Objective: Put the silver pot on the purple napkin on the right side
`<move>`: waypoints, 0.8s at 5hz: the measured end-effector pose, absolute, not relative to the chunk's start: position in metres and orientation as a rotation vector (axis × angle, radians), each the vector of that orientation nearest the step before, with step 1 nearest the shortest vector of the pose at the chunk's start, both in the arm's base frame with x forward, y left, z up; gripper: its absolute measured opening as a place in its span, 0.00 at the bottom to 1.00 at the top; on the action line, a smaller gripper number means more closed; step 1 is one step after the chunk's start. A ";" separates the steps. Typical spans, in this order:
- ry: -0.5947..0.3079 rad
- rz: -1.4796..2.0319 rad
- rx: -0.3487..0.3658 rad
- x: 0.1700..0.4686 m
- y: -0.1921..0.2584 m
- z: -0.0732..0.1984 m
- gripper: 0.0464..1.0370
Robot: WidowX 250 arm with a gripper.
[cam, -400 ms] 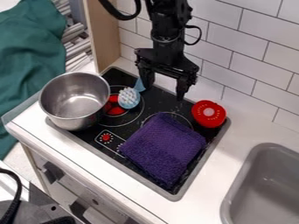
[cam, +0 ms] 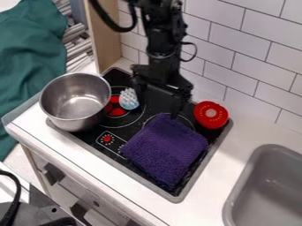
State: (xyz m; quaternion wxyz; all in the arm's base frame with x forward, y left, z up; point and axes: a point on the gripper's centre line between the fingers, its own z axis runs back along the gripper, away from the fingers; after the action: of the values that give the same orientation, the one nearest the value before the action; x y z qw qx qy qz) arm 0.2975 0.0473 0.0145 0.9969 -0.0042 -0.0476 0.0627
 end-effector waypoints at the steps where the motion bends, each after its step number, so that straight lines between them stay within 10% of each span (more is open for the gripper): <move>1: -0.088 0.186 -0.037 0.277 0.083 0.010 0.97; 4: -0.081 0.227 -0.049 0.258 0.126 0.001 0.97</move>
State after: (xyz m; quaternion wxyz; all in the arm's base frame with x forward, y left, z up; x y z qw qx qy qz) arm 0.2584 0.1255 0.0010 0.9925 -0.0245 -0.0405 0.1130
